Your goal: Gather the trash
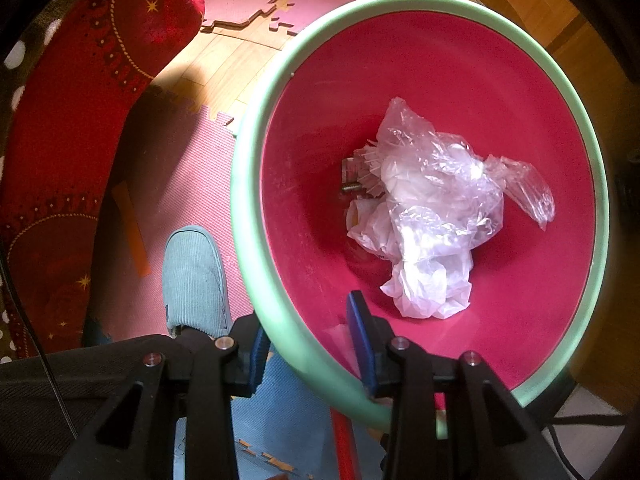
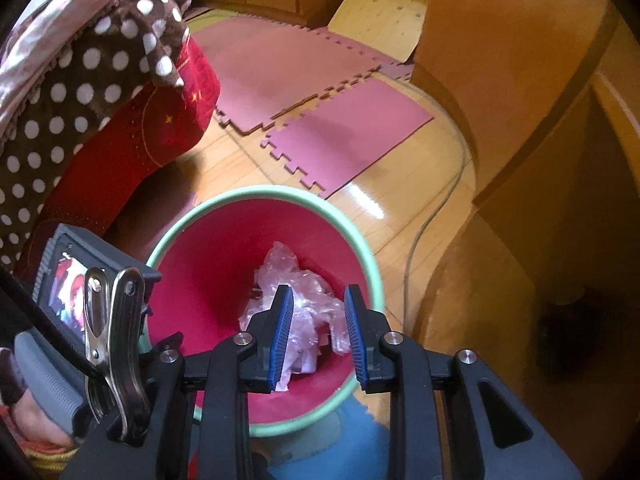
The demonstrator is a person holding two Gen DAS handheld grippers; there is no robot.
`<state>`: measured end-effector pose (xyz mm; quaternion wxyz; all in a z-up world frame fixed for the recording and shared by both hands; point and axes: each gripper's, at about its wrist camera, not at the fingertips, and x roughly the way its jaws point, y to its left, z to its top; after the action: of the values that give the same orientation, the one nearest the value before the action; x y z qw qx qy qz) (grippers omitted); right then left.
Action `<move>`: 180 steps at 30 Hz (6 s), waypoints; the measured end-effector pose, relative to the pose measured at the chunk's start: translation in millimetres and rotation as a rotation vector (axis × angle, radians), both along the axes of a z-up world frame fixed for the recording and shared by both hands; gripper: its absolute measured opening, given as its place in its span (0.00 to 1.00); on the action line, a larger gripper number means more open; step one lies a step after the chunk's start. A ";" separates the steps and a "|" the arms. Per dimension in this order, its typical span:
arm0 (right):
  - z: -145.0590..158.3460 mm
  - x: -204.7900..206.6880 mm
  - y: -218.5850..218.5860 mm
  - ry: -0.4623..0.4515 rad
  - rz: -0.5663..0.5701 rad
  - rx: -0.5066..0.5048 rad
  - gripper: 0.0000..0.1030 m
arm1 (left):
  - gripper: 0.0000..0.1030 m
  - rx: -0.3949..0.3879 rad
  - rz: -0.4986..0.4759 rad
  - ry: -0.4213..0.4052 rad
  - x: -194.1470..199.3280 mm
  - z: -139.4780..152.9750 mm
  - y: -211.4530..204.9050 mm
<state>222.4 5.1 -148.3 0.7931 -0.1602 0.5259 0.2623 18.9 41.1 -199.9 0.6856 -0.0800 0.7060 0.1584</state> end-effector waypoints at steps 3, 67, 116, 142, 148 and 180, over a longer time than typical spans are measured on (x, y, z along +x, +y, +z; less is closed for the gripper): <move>17.7 -6.8 -9.3 -0.039 -0.020 0.011 0.27 | 0.36 0.000 0.000 0.000 -0.1 0.1 0.2; 180.7 -83.7 -208.9 -0.395 -0.572 -0.052 0.33 | 0.36 0.003 -0.001 -0.002 -0.9 1.2 -1.2; 214.0 -32.8 -330.0 -0.558 -0.766 -0.230 0.60 | 0.36 0.006 0.000 -0.002 -0.6 0.8 -1.2; 174.3 33.5 -337.5 -0.381 -0.733 -0.349 0.60 | 0.36 0.007 0.003 -0.001 -0.6 -0.8 1.5; 165.1 50.5 -340.9 -0.298 -0.735 -0.352 0.60 | 0.36 0.007 0.003 -0.001 -0.2 -0.6 0.2; 199.2 7.7 -281.9 -0.356 -0.647 -0.148 0.39 | 0.36 0.010 0.002 -0.002 -0.4 -1.5 0.2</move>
<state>230.1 -276.8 50.9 0.9002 -0.0858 0.4208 -0.0725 18.5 41.3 -201.4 0.6866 -0.0776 0.7044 0.1624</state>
